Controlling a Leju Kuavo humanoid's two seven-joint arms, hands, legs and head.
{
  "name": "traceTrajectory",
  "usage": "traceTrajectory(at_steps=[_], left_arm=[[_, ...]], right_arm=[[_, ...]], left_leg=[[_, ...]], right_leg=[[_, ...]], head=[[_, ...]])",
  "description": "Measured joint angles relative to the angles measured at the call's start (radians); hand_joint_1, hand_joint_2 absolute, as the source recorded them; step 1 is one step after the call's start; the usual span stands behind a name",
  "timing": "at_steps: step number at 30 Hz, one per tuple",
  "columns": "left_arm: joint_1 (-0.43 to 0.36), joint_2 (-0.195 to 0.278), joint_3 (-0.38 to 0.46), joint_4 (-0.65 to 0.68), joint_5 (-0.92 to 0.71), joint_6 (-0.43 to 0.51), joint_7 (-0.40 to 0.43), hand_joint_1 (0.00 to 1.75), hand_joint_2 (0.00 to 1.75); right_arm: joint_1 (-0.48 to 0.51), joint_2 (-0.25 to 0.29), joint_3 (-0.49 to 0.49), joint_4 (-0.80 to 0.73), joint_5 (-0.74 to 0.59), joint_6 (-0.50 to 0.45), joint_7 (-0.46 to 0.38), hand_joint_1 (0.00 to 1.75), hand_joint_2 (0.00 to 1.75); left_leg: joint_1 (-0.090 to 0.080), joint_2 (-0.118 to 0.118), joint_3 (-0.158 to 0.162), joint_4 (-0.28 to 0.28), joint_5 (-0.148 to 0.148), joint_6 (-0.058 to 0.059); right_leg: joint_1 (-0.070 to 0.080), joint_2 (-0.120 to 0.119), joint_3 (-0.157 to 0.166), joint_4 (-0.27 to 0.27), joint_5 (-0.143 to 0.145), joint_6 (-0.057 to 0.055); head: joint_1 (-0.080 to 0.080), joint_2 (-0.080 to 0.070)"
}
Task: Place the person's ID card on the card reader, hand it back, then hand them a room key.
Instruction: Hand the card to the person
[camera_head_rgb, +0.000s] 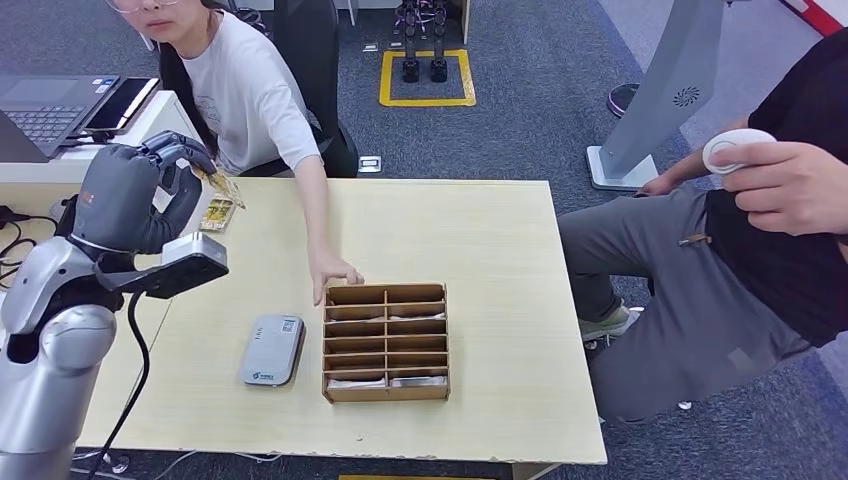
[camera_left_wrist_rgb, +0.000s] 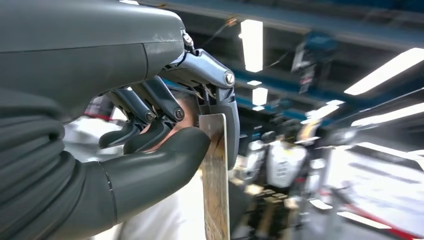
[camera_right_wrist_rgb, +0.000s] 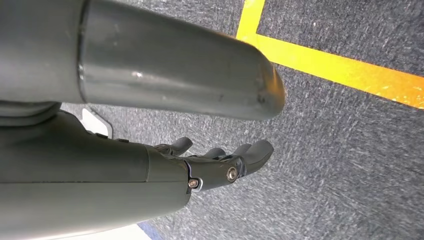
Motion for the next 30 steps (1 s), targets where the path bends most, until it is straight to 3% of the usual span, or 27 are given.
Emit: traceTrajectory(at_steps=[7, 20, 24, 25, 29, 30], left_arm=[[-0.072, -0.05, -0.008, 0.194, -0.195, 0.087, 0.108, 1.75, 1.75], [-0.106, -0.093, -0.011, 0.353, -0.251, 0.091, 0.135, 1.75, 1.75], [-0.106, -0.101, -0.011, 0.375, -0.256, 0.091, 0.135, 1.43, 1.75], [-0.106, -0.102, -0.011, 0.379, -0.256, 0.091, 0.135, 1.43, 1.75], [-0.106, -0.108, -0.011, 0.39, -0.255, 0.091, 0.134, 0.06, 1.75], [-0.106, -0.109, -0.011, 0.391, -0.251, 0.09, 0.133, 0.0, 1.75]], right_arm=[[-0.026, 0.002, 0.04, 0.0, -0.009, 0.0, 0.016, 0.0, 0.0], [-0.032, 0.007, 0.077, 0.0, -0.031, 0.0, 0.025, 0.0, 0.0], [-0.032, 0.007, 0.08, 0.0, -0.04, 0.0, 0.02, 0.0, 0.0], [-0.032, 0.007, 0.081, 0.0, -0.042, 0.0, 0.019, 0.0, 0.0], [-0.032, 0.008, 0.084, 0.0, -0.046, 0.0, 0.018, 0.0, 0.0], [-0.032, 0.008, 0.085, 0.0, -0.047, 0.0, 0.018, 0.0, 0.0]], left_leg=[[0.0, 0.001, 0.0, 0.0, 0.001, -0.001], [0.0, 0.002, -0.001, 0.0, 0.001, -0.001], [0.0, 0.002, -0.001, 0.0, 0.001, -0.001], [0.0, 0.002, -0.001, 0.0, 0.001, -0.001], [0.0, 0.002, -0.002, 0.0, 0.001, -0.001], [0.0, 0.002, -0.003, 0.0, 0.001, -0.001]], right_leg=[[0.0, 0.002, -0.001, 0.0, 0.002, 0.001], [0.0, 0.002, -0.002, 0.0, 0.002, 0.001], [0.0, 0.002, -0.002, 0.0, 0.002, 0.001], [0.0, 0.002, -0.002, 0.0, 0.002, 0.001], [0.0, 0.002, -0.003, 0.0, 0.002, 0.001], [0.0, 0.002, -0.003, 0.0, 0.002, 0.001]], head=[[0.0, 0.0], [0.0, 0.0], [0.0, 0.0], [0.0, 0.0], [0.0, 0.0], [0.0, 0.0]])
